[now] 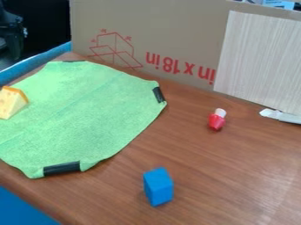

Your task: Fold the cloth from the top right to the bottom left

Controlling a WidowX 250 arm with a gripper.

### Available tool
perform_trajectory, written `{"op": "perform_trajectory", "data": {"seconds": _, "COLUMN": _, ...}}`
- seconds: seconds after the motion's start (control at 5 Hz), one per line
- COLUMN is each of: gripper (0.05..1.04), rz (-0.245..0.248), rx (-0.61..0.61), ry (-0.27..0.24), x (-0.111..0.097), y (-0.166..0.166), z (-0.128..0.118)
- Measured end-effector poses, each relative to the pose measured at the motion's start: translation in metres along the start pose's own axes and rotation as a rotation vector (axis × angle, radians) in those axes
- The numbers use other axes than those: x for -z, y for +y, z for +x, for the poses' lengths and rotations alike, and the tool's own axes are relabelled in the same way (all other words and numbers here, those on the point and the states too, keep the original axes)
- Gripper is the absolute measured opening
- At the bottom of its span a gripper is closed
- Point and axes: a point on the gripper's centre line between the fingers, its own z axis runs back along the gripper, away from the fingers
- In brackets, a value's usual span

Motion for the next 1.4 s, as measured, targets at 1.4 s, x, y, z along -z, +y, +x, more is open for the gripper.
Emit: {"op": "perform_trajectory", "data": {"seconds": 1.4, "gripper": 1.0, "rz": -0.027, "rx": -0.062, "ry": -0.11, "x": 0.036, "y": -0.205, "z": -0.007}}
